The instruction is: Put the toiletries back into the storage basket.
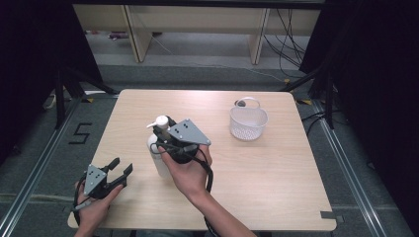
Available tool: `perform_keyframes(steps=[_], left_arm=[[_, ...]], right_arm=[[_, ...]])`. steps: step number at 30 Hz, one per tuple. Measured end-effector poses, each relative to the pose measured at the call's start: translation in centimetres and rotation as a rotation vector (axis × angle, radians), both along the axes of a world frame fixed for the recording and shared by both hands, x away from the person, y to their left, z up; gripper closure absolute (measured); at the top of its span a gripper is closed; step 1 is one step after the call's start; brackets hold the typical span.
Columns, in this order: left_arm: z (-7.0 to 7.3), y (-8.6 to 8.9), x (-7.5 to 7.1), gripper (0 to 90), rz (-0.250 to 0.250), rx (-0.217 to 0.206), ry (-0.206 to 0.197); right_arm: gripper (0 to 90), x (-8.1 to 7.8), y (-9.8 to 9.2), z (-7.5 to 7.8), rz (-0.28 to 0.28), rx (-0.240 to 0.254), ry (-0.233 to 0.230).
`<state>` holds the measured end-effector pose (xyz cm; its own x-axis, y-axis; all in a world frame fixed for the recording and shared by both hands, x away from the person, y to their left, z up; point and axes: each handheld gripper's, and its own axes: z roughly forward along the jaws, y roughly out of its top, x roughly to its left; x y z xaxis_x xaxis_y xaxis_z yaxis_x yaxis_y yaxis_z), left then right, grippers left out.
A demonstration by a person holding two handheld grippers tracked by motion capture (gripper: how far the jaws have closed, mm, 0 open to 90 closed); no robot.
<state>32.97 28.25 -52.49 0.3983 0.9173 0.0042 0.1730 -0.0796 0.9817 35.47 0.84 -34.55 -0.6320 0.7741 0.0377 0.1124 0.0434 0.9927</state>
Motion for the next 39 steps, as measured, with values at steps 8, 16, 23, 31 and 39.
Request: perform_keyframes(steps=[8,16,23,31,39], left_arm=[[0.0,0.0,0.0,43.2,0.0,-0.001,-0.001],[0.0,0.0,0.0,43.1,-0.001,-0.001,-0.002],[0.0,0.0,0.0,43.1,0.0,-0.003,-0.002],[0.0,0.0,0.0,43.1,0.001,-0.002,-0.002],[0.0,0.0,0.0,43.1,0.001,-0.002,-0.002]], right_arm=[[60.3,-0.2,-0.7,0.4,-0.006,0.007,0.021],[60.3,-0.4,-1.4,0.6,-0.011,0.015,0.011],[60.3,-0.6,-2.3,0.8,-0.024,0.021,0.012],[60.3,-0.5,-3.8,1.1,-0.048,0.009,-0.01],[60.3,-0.4,-4.8,1.4,-0.067,0.011,-0.007]])
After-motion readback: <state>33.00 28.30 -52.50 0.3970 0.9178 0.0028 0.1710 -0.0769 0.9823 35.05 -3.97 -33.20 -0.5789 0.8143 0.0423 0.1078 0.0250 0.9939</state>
